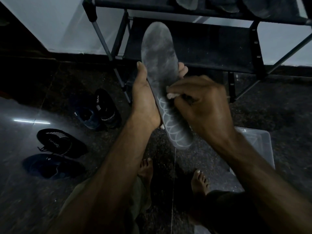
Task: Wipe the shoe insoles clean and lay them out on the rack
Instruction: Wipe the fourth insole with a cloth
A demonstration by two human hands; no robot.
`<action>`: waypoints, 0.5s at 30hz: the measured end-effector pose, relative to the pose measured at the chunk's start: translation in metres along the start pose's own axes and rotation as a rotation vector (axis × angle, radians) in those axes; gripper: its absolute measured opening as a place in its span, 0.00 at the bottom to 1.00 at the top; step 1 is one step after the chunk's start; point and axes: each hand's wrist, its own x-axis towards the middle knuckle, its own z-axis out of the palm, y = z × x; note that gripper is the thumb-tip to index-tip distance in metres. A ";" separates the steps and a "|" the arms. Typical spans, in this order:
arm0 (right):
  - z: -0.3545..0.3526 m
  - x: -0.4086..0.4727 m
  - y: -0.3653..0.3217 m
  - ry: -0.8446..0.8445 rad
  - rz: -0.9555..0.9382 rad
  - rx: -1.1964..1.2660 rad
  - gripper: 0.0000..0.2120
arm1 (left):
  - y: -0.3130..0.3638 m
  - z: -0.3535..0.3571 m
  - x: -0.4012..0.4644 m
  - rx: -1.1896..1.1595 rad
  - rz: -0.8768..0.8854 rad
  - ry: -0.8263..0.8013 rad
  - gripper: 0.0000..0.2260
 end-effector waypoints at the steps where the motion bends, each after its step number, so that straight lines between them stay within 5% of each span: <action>1: 0.003 -0.001 -0.005 -0.016 -0.027 0.027 0.06 | 0.000 0.000 0.000 0.008 0.010 0.005 0.37; 15: 0.005 -0.003 -0.007 -0.030 -0.114 -0.005 0.05 | 0.003 0.003 -0.003 -0.032 0.037 0.049 0.37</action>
